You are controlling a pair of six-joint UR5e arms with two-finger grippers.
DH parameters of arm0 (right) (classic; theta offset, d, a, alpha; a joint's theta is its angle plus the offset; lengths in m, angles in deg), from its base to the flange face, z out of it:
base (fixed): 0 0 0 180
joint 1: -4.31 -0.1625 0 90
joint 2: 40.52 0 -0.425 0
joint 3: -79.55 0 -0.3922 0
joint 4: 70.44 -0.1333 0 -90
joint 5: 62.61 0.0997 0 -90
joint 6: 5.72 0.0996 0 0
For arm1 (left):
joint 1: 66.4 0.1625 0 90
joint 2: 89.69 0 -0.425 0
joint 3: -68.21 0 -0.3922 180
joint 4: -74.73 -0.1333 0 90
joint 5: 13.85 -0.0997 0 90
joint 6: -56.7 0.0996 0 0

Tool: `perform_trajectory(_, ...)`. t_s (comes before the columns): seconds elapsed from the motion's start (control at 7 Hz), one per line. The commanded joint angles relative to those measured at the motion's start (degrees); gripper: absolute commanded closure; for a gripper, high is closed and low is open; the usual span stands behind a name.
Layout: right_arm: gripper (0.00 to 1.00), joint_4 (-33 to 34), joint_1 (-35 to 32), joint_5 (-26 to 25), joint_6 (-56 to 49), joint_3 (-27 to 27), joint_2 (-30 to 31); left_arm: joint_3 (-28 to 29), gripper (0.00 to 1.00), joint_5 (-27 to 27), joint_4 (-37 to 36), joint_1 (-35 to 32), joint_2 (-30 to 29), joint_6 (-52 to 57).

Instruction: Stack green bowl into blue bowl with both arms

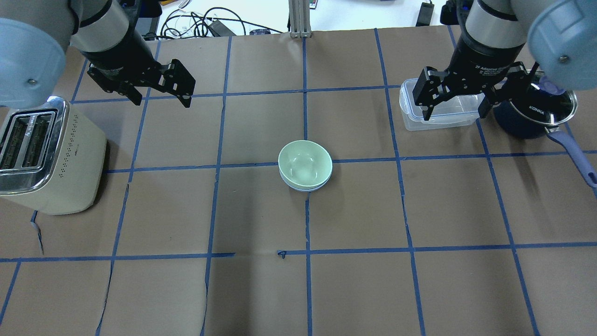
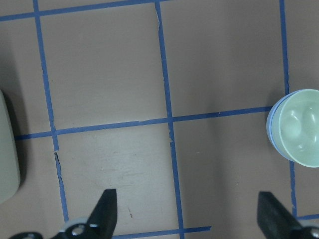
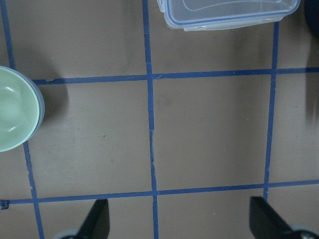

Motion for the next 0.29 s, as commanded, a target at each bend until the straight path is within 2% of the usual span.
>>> perform_trajectory(0.0,0.00,-0.4,0.0,0.2,0.1,0.1,0.2,-0.5,0.00,0.0,0.0,0.0,-0.1,-2.9)
perform_trajectory(0.14,0.00,-0.4,0.0,0.2,0.0,0.0,0.2,-0.3,0.00,0.0,0.0,0.0,-0.1,-3.3)
